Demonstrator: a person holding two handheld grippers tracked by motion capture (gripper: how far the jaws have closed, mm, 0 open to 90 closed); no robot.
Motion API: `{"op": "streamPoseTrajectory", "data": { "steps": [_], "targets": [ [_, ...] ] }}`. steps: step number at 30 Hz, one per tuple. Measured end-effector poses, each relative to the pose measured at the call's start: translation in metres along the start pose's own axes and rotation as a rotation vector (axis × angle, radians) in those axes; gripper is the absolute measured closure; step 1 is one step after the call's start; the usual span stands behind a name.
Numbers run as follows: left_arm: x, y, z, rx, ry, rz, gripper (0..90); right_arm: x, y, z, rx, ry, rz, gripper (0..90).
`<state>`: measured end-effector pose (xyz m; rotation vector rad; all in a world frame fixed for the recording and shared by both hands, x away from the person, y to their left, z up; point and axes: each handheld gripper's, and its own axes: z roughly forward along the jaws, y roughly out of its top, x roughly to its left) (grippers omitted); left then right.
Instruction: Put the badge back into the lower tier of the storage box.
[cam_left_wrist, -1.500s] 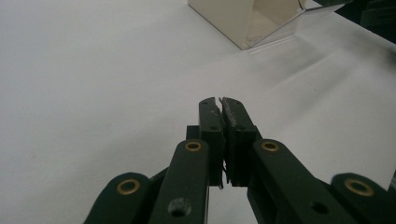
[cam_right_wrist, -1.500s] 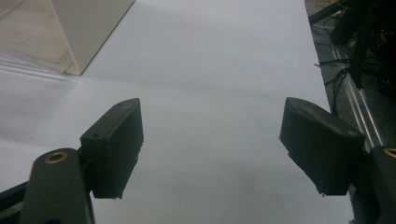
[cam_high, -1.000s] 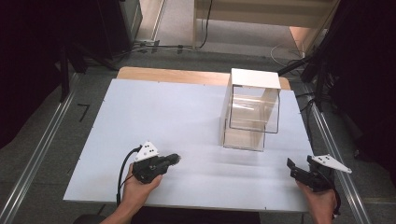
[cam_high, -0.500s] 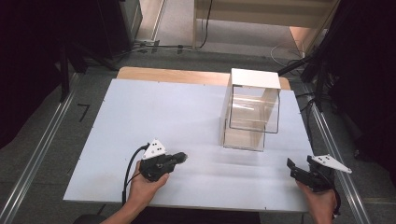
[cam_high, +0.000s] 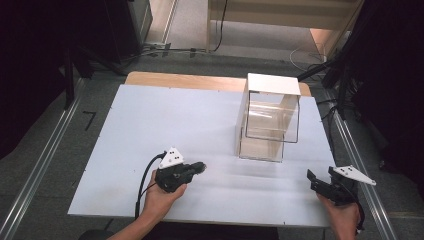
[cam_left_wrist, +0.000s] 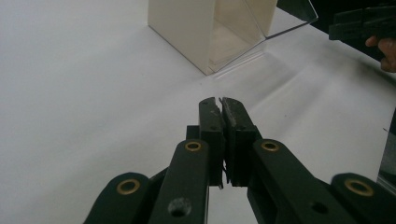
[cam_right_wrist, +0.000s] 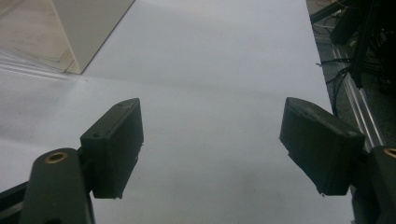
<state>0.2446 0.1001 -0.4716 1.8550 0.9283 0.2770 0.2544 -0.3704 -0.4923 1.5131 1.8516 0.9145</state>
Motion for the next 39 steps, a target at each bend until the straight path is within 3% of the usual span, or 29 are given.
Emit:
{"op": "streamPoseTrajectory", "data": {
  "steps": [39],
  "targets": [
    [-0.019, 0.018, 0.029, -0.003, -0.055, 0.032, 88.6, 0.000, 0.000, 0.000, -0.003, 0.001, -0.005, 19.5]
  ]
}}
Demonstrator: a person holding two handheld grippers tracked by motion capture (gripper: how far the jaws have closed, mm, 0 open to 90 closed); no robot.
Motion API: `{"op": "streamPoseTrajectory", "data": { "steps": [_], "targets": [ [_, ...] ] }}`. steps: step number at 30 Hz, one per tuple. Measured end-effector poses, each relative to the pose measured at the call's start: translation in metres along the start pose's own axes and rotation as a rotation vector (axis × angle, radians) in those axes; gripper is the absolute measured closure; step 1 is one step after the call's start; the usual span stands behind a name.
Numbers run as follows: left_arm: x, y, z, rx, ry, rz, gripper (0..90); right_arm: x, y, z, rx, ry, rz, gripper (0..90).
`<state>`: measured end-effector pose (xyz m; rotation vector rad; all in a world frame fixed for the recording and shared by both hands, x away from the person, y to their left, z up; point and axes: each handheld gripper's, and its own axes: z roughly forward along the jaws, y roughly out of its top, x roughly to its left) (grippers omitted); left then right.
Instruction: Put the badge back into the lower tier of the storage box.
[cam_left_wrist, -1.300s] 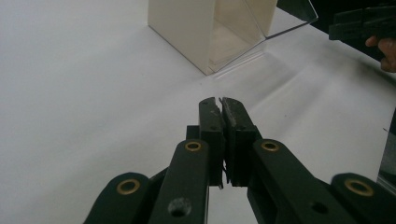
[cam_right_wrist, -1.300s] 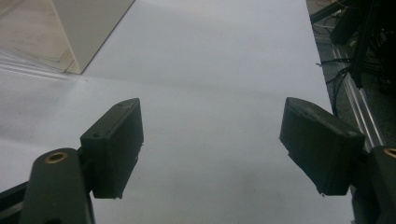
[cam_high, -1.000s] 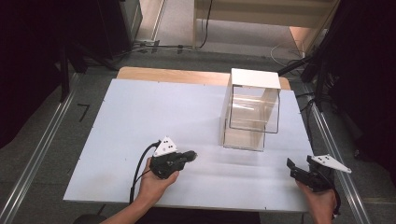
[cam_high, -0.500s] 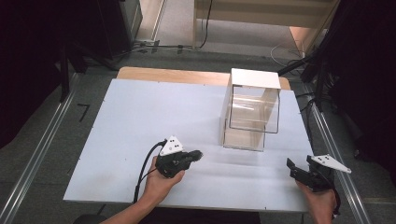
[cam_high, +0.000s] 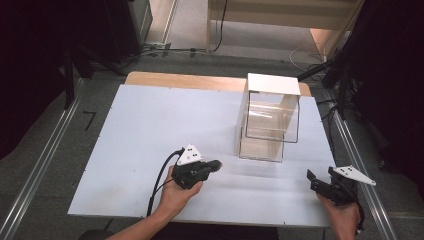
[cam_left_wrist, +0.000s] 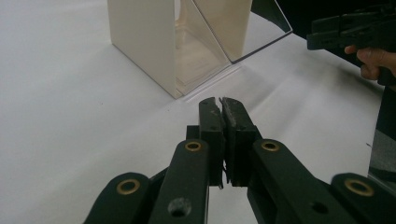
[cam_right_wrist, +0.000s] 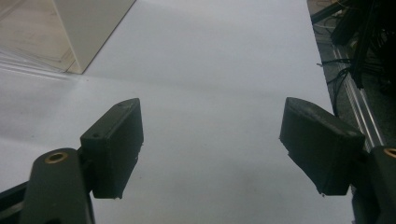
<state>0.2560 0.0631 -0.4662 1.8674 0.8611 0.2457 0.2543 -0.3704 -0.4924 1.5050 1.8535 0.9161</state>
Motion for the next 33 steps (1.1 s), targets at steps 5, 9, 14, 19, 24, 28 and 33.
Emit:
{"op": "streamPoseTrajectory", "data": {
  "steps": [5, 9, 14, 19, 24, 28, 33],
  "targets": [
    [-0.001, 0.002, 0.003, -0.005, -0.004, -0.003, 88.6, 0.000, 0.000, 0.000, 0.001, 0.001, 0.000, 19.5],
    [-0.002, 0.003, 0.006, -0.002, -0.008, 0.001, 88.6, 0.000, 0.000, 0.000, 0.000, 0.000, -0.002, 19.5],
    [-0.002, 0.004, 0.008, -0.004, -0.007, 0.001, 88.6, 0.000, 0.000, 0.000, -0.001, 0.000, -0.002, 19.5],
    [-0.002, 0.005, 0.012, 0.000, -0.010, 0.003, 88.6, 0.001, 0.000, 0.001, 0.005, 0.002, -0.003, 19.5],
    [-0.001, 0.006, 0.015, -0.002, -0.006, 0.000, 88.6, 0.001, 0.000, 0.000, 0.001, 0.003, -0.004, 19.5],
    [0.000, 0.007, 0.017, -0.003, -0.007, -0.002, 88.6, 0.000, 0.000, 0.000, -0.001, 0.002, -0.005, 19.5],
    [-0.002, 0.010, 0.020, -0.005, -0.009, -0.001, 88.6, 0.000, 0.000, 0.000, 0.000, 0.000, -0.003, 19.5]
  ]
}}
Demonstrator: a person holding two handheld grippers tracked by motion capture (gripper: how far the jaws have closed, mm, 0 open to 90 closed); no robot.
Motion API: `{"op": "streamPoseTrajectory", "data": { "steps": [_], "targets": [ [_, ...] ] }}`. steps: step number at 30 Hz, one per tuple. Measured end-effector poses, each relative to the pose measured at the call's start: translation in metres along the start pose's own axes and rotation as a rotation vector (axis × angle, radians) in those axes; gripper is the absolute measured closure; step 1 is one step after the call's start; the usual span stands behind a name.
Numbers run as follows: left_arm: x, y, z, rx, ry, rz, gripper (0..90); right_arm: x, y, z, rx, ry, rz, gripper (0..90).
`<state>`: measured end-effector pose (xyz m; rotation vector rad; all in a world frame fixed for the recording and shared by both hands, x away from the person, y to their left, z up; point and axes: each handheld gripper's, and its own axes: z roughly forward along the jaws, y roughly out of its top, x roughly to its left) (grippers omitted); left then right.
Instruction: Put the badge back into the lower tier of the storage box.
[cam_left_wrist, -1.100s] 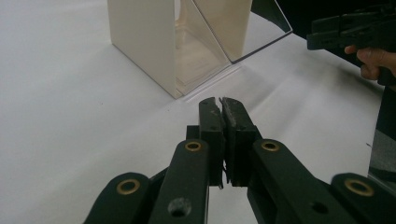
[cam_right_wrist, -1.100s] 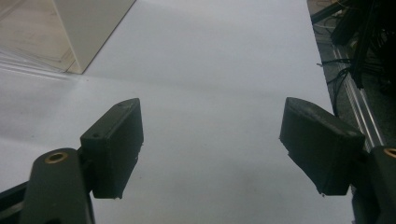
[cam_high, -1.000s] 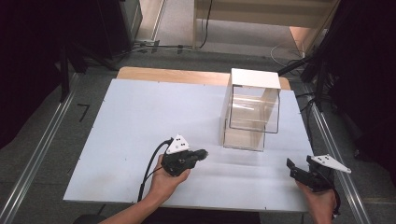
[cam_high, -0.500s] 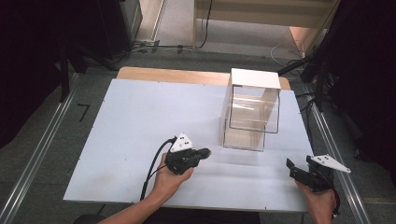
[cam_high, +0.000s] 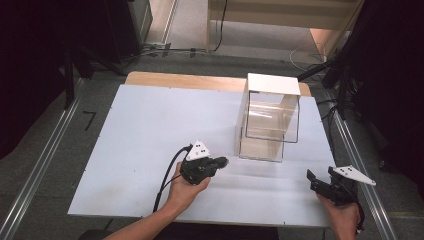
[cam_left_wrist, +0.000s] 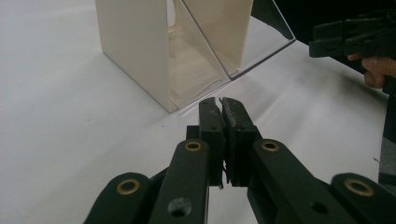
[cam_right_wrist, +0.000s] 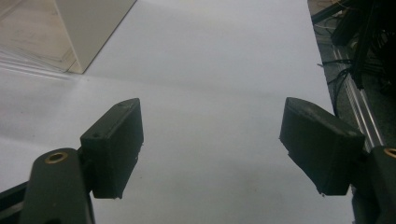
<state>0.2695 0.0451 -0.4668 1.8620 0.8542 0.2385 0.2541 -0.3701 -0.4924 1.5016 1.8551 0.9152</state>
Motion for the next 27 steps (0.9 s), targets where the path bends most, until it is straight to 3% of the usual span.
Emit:
{"op": "streamPoseTrajectory", "data": {
  "steps": [27],
  "targets": [
    [-0.010, 0.018, 0.009, -0.037, -0.037, 0.007, 88.6, -0.001, 0.000, -0.001, -0.003, -0.002, 0.004, 19.5]
  ]
}}
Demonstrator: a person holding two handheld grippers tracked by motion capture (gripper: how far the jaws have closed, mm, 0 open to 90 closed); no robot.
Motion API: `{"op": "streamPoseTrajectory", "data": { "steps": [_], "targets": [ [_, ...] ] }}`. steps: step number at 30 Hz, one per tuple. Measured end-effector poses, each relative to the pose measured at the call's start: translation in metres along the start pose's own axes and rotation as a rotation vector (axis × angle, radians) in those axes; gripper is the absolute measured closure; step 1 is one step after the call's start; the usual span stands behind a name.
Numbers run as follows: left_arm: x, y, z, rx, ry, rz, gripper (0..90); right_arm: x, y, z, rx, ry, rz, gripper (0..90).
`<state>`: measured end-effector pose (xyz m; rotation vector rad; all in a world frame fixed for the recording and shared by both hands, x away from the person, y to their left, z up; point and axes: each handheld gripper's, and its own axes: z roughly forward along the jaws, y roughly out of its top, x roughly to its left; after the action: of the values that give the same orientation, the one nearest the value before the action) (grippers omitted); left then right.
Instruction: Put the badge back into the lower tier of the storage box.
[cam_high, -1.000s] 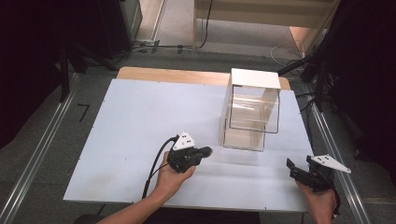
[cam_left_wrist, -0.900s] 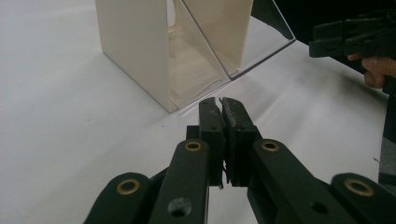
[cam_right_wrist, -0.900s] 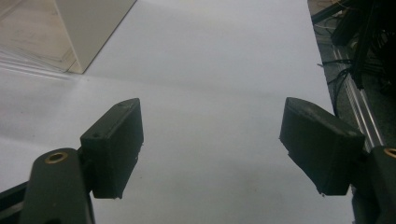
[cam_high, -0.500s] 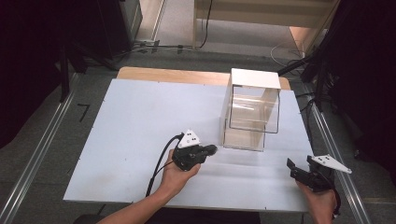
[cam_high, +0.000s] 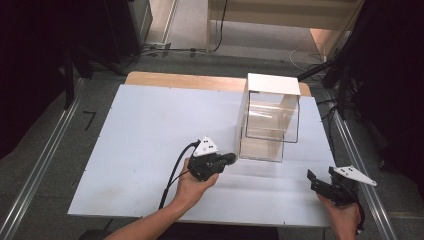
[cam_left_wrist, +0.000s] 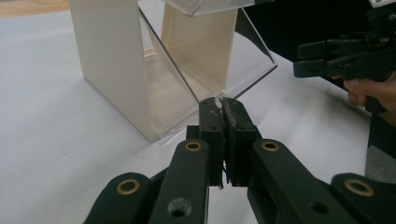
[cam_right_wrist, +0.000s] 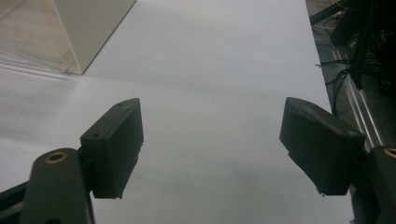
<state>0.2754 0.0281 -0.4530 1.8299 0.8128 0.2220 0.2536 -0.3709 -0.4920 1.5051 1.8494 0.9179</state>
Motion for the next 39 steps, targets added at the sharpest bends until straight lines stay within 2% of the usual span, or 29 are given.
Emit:
{"op": "streamPoseTrajectory", "data": {
  "steps": [16, 39],
  "targets": [
    [-0.007, 0.011, 0.009, -0.018, -0.019, 0.005, 88.6, 0.000, 0.000, 0.000, 0.000, 0.001, 0.001, 19.6],
    [-0.011, 0.020, 0.027, -0.023, -0.012, 0.006, 88.6, -0.001, 0.000, 0.000, -0.001, 0.004, 0.004, 19.6]
  ]
}}
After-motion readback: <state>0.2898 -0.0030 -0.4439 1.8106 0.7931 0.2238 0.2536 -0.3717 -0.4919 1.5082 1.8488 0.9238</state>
